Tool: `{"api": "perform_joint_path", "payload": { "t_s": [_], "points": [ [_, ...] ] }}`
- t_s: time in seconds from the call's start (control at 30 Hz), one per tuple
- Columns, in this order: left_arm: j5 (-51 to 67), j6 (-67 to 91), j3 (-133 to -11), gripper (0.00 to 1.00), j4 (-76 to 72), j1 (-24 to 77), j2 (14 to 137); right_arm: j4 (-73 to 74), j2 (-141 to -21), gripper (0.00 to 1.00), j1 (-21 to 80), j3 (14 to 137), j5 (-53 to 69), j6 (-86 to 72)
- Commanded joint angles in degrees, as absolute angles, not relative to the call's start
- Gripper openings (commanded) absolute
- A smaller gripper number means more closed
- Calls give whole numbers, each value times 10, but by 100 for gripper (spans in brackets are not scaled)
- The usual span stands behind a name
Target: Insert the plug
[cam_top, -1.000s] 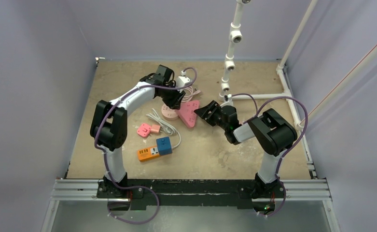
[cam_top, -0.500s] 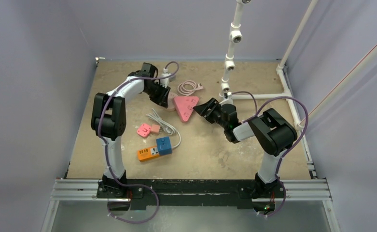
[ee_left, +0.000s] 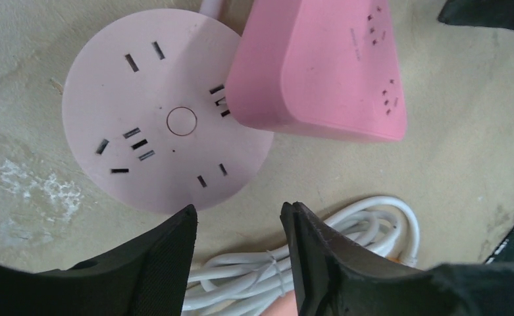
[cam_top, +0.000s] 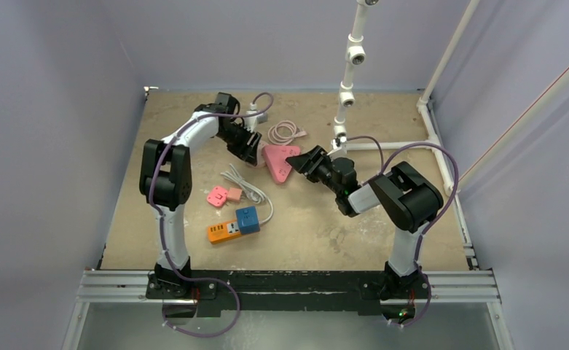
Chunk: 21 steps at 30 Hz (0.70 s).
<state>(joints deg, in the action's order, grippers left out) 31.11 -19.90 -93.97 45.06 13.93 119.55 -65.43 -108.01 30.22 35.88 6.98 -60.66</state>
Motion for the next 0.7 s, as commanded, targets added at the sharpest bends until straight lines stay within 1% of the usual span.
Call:
{"api": "perform_joint_path", "payload": {
  "t_s": [0.0,0.03,0.13,0.17,0.2,0.33,0.5,0.67],
  "points": [
    [357,-234,-1002,56,508,141,1154,-664,-1078,69,305,352,58,-610],
    [365,-226,-1018,60,508,141,1156,-664,-1080,69,305,351,59,-611],
    [387,-168,-1043,90,483,141,1166,-671,-1086,70,306,350,59,-616],
    [389,-136,-1039,96,460,141,1168,-671,-1087,70,307,351,57,-617],
    [389,-110,-1030,99,437,142,1168,-673,-1087,70,306,351,56,-617],
    [339,-53,-1000,99,354,145,1175,-678,-1087,70,307,351,56,-617],
    [274,-55,-1020,99,337,147,1200,-693,-1087,71,306,339,59,-623],
    [254,-65,-1048,99,342,151,1227,-703,-1093,71,307,335,64,-628]
  ]
}}
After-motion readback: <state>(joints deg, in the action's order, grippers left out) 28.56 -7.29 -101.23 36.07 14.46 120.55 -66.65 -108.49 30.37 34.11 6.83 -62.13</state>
